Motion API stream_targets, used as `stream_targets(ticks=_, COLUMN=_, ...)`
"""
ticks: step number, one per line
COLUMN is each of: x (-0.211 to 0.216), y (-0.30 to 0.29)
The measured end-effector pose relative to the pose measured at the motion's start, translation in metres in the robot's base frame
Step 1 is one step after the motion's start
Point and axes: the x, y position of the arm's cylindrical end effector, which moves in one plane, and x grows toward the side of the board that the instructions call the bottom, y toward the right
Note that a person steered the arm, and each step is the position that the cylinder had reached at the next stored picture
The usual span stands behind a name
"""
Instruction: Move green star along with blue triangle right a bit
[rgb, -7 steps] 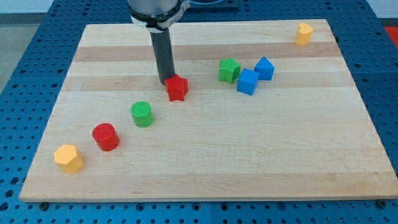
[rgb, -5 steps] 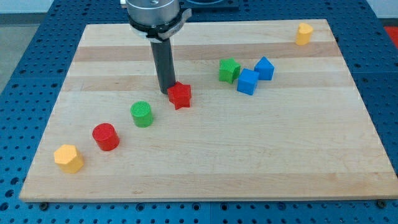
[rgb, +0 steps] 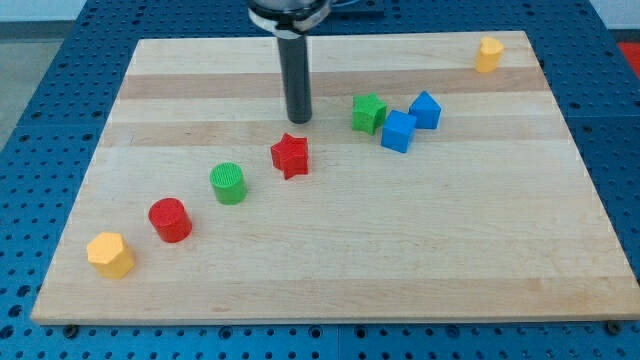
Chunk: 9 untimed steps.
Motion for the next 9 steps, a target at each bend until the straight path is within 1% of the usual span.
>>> stream_targets(ticks=1, x=0.015, y=0.02)
stream_targets(ticks=2, x=0.021, y=0.029)
stream_targets(ticks=4, x=0.0, y=0.068)
stream_targets(ticks=5, x=0.0, y=0.088)
stream_targets(ticks=6, x=0.004, y=0.092)
stream_targets(ticks=8, x=0.015, y=0.121)
stream_targets(ticks=9, x=0.026, y=0.126)
